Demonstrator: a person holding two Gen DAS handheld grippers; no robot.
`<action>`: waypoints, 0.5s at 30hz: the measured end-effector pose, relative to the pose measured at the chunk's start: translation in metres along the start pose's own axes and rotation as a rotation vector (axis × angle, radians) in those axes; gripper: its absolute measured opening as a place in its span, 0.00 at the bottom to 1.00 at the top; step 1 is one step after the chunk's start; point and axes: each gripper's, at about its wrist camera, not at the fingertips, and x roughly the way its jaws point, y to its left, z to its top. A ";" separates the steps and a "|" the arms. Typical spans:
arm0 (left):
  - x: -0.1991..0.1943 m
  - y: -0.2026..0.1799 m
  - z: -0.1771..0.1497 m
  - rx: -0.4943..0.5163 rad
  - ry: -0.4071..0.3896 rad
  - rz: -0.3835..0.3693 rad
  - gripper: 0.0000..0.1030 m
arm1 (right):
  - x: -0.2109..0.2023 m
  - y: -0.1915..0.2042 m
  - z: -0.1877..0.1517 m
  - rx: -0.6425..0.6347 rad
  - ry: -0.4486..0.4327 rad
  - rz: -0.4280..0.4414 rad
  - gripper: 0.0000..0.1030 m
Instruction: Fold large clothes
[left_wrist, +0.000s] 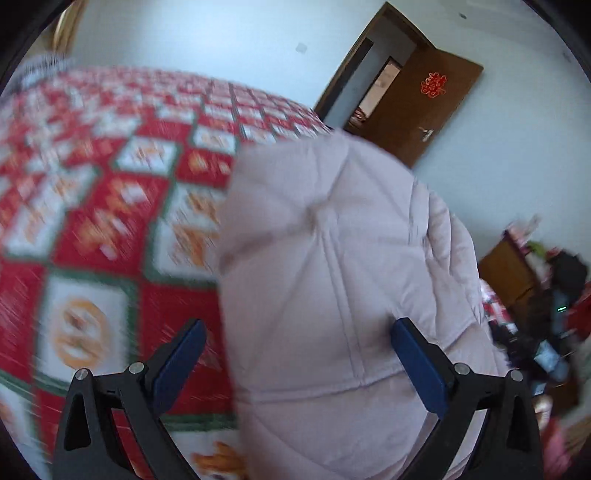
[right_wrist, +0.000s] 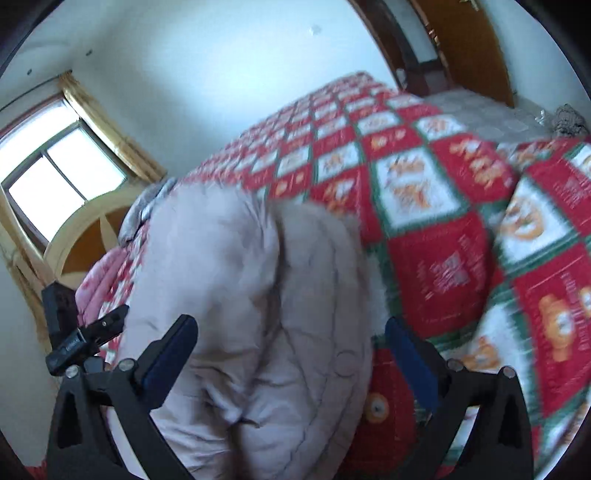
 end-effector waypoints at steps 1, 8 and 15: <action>0.005 0.003 -0.003 -0.028 0.003 -0.023 0.98 | 0.009 -0.003 -0.003 0.016 0.022 0.012 1.00; 0.032 0.018 -0.004 -0.127 0.077 -0.221 0.99 | 0.034 -0.012 -0.008 0.041 0.057 0.134 1.00; 0.050 0.005 0.000 -0.069 0.095 -0.245 0.99 | 0.062 0.007 -0.001 -0.016 0.117 0.187 1.00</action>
